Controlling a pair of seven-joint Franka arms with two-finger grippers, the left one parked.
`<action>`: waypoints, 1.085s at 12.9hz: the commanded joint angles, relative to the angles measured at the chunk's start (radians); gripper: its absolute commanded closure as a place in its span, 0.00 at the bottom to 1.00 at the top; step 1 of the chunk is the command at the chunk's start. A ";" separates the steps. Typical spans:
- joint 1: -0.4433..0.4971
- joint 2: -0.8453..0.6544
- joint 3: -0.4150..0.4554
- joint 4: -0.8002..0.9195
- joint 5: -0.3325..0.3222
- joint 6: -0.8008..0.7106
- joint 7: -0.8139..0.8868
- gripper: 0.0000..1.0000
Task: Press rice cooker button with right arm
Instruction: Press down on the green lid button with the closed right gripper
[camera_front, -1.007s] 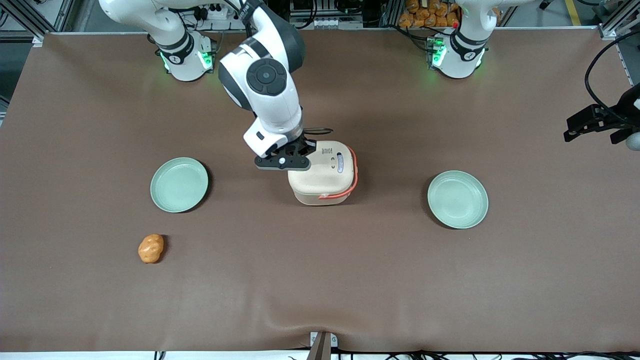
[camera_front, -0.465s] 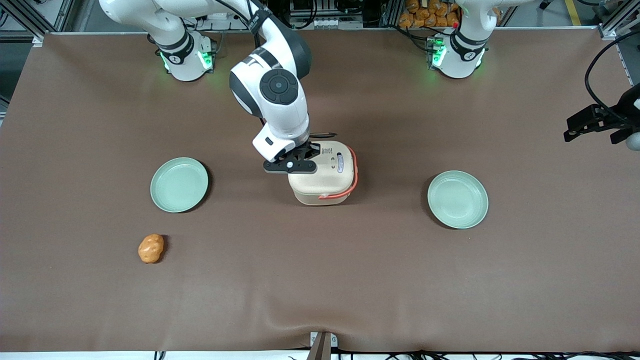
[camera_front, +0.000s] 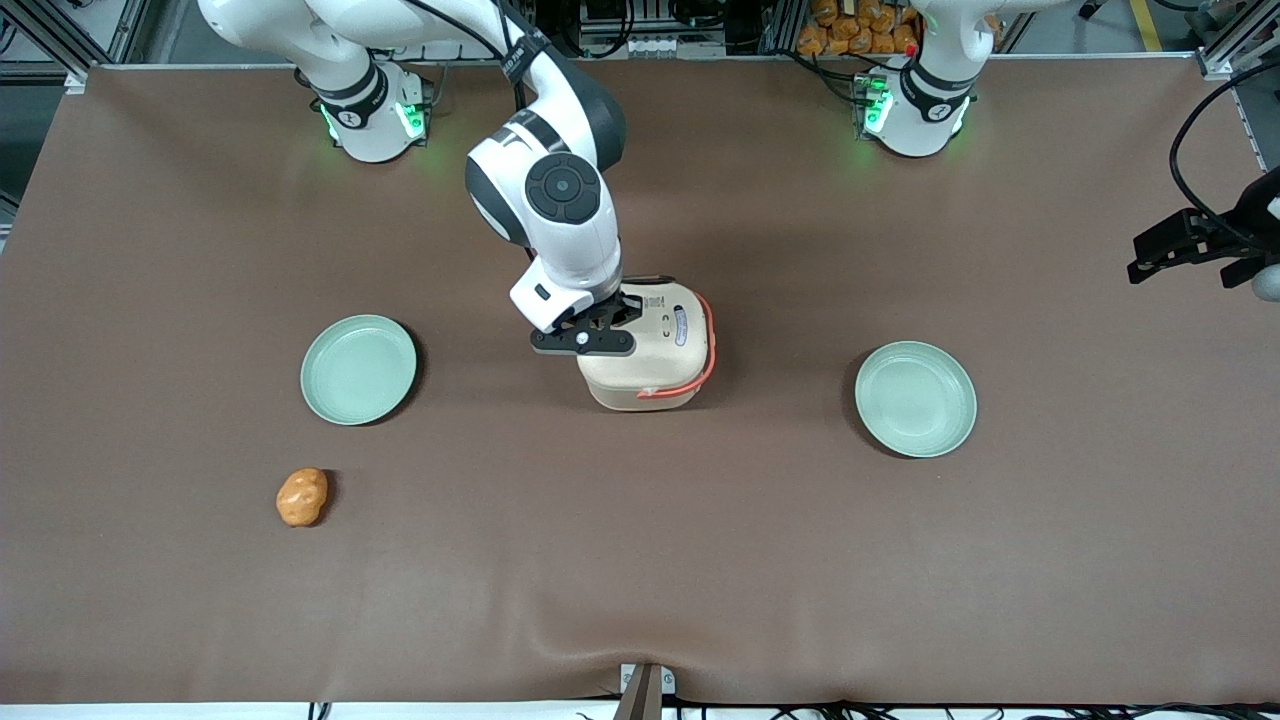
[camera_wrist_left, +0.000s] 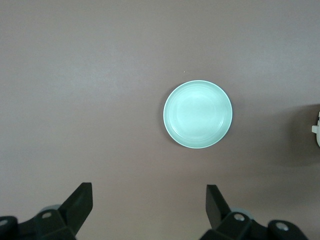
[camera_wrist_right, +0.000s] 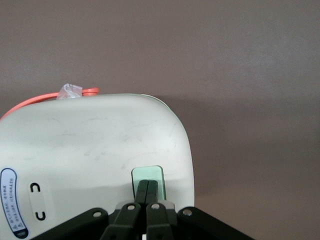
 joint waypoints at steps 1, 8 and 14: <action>0.016 0.037 -0.014 0.016 -0.025 0.018 0.028 1.00; 0.013 0.076 -0.016 0.007 -0.038 0.053 0.029 1.00; -0.005 -0.016 -0.012 0.057 -0.018 -0.020 0.017 1.00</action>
